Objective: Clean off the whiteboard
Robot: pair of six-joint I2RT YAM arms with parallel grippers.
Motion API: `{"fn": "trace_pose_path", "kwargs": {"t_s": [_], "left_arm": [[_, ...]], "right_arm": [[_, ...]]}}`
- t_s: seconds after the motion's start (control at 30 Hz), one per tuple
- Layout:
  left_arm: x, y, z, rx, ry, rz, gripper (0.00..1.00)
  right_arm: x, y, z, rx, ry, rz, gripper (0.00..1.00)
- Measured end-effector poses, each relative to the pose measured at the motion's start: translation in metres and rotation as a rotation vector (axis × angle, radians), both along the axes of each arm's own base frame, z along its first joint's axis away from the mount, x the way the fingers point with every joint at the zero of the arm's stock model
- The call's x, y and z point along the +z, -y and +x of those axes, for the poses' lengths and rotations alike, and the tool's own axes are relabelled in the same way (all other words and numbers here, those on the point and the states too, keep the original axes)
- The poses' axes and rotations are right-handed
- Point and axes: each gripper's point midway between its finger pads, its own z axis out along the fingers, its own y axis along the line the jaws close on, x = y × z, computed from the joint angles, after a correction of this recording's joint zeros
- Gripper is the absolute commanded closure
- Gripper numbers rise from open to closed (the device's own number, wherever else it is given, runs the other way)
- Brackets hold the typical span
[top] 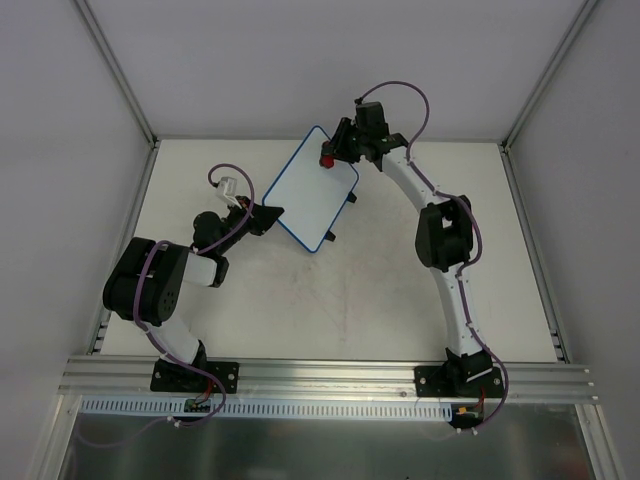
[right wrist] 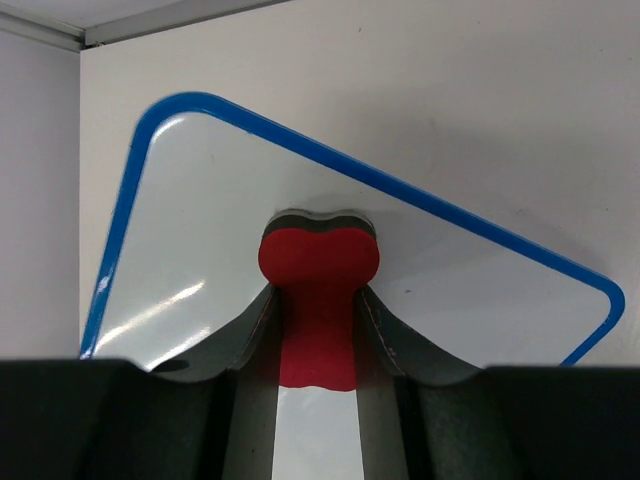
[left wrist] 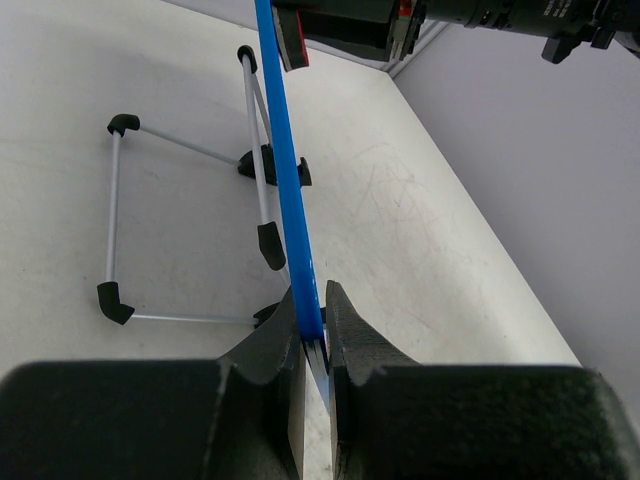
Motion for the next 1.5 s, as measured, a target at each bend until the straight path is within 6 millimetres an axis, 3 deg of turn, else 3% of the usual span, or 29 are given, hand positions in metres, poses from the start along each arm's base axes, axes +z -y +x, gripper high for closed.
{"fn": "trace_pose_path", "kwargs": {"t_s": [0.2, 0.3, 0.7, 0.83, 1.13, 1.23, 1.5], "left_arm": [[0.000, 0.000, 0.000, 0.004, -0.007, -0.007, 1.00], [-0.001, -0.001, 0.001, 0.007, -0.011, -0.009, 1.00], [-0.006, 0.003, 0.008, -0.031, -0.059, -0.052, 1.00], [-0.009, 0.003, 0.014, -0.048, -0.091, -0.079, 1.00], [-0.010, 0.008, 0.022, -0.110, -0.131, -0.114, 0.95], [-0.010, 0.009, 0.021, -0.121, -0.134, -0.115, 0.88], [-0.012, 0.015, 0.012, -0.173, -0.165, -0.124, 0.78]], "right_arm": [[-0.032, 0.014, -0.023, -0.006, -0.064, -0.052, 1.00], [-0.036, 0.021, -0.038, -0.002, -0.069, -0.076, 1.00], [0.003, 0.032, -0.111, 0.071, 0.063, -0.141, 1.00], [0.014, 0.043, -0.124, 0.063, 0.101, -0.145, 1.00], [-0.003, 0.060, -0.148, 0.062, 0.114, -0.216, 1.00], [-0.004, 0.066, -0.160, 0.067, 0.121, -0.243, 1.00], [-0.017, 0.117, -0.213, 0.026, 0.037, -0.404, 0.97]]}}
